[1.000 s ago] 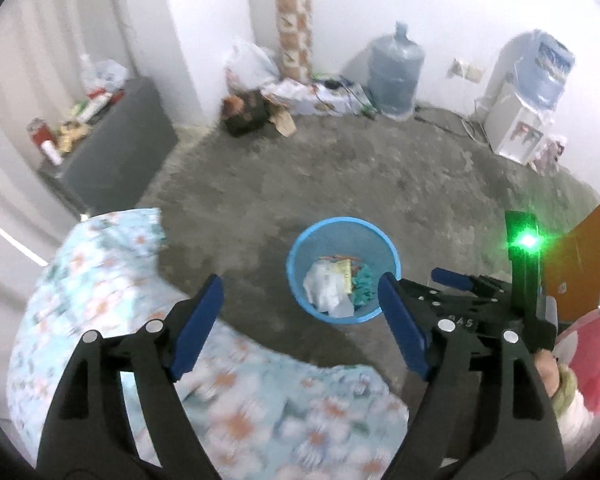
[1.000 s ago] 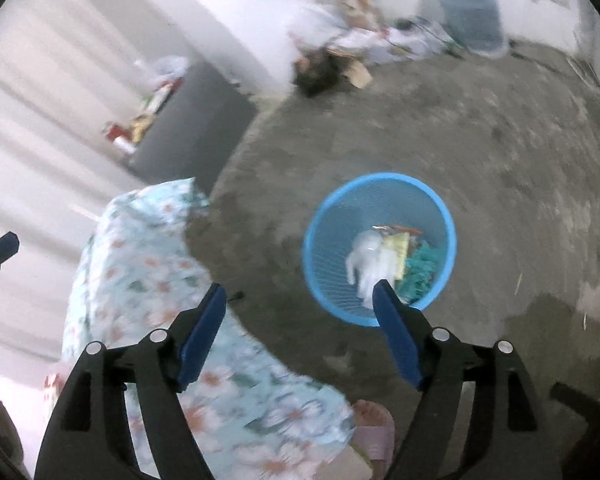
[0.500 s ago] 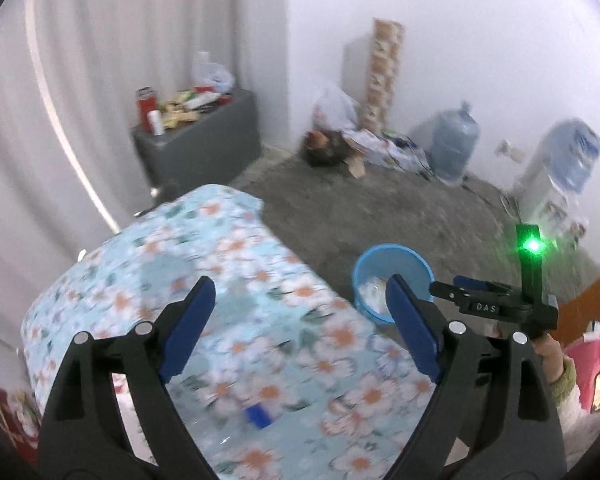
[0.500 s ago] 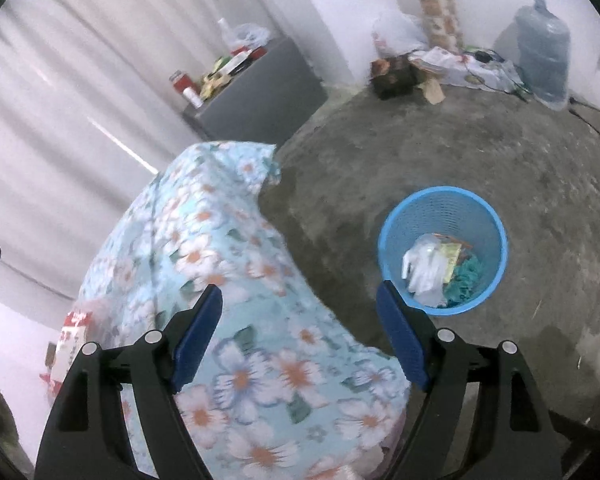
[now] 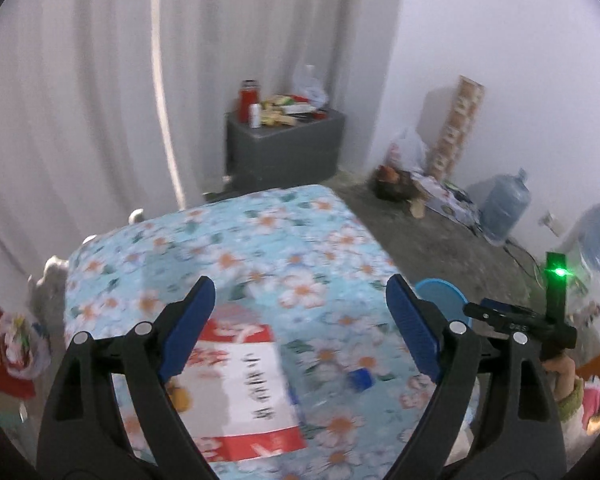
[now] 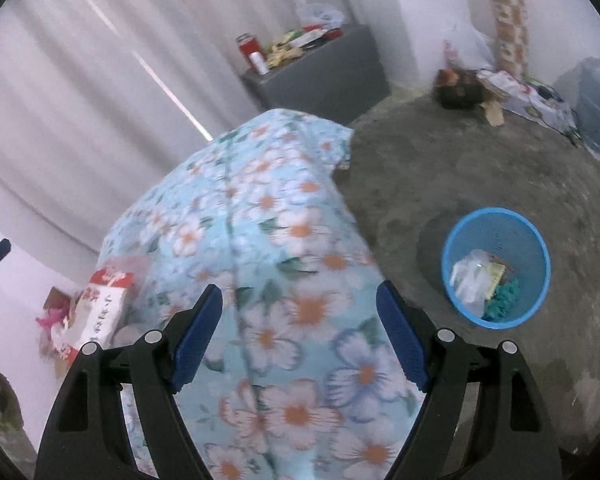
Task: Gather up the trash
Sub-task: 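Move both empty tools back over the trash on the bed, then move the left tool to the white-red snack bag while the right tool reaches the Pepsi bottle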
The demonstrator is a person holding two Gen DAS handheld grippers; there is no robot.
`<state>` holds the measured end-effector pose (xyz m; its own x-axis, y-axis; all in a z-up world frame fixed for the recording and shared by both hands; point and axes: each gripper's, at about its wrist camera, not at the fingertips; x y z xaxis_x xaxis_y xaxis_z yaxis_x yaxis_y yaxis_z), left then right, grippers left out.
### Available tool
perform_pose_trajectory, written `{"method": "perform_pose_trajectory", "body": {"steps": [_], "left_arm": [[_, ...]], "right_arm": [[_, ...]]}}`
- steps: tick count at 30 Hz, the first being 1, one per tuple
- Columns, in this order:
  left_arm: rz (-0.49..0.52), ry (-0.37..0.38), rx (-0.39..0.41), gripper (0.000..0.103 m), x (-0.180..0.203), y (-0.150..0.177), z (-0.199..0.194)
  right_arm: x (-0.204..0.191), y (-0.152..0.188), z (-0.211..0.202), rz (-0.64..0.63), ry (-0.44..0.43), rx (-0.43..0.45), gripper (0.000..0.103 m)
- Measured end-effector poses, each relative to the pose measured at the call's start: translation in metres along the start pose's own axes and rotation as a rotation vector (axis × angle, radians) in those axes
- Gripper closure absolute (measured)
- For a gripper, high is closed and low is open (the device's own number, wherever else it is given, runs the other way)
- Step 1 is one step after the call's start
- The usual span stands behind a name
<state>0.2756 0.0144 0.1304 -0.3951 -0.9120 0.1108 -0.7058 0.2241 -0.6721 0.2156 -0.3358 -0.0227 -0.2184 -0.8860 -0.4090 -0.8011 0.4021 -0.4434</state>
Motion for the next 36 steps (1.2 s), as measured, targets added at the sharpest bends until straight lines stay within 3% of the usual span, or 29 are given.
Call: {"method": "perform_pose_trajectory", "body": {"steps": [7, 15, 23, 29, 36], "left_arm": [[-0.152, -0.049, 0.02, 0.02, -0.068, 0.011, -0.011], [-0.271, -0.046, -0.051, 0.02, -0.125, 0.03, 0.025], [-0.364, 0.009, -0.104, 0.02, -0.157, 0.066, 0.054], [-0.351, 0.137, -0.163, 0.02, -0.157, 0.093, 0.061], [-0.297, 0.092, -0.263, 0.018, -0.146, 0.112, 0.087]], "right_arm": [[-0.038, -0.008, 0.021, -0.068, -0.061, -0.051, 0.026], [-0.067, -0.013, 0.051, -0.07, -0.154, -0.131, 0.026], [-0.097, -0.007, 0.08, -0.038, -0.437, -0.269, 0.026], [-0.127, 0.0, 0.096, -0.092, -0.438, -0.317, 0.026], [-0.131, 0.007, 0.11, -0.079, -0.432, -0.346, 0.026]]}}
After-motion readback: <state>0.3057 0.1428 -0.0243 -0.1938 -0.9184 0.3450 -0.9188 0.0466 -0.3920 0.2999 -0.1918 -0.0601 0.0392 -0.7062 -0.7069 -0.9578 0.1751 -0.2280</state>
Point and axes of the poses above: each gripper's, at about its wrist camera, not at the fingertips, and z roughly the way its jaws point, x to its right, y to its underside, and after that the axes turned 5 degrees about -x, right-handed
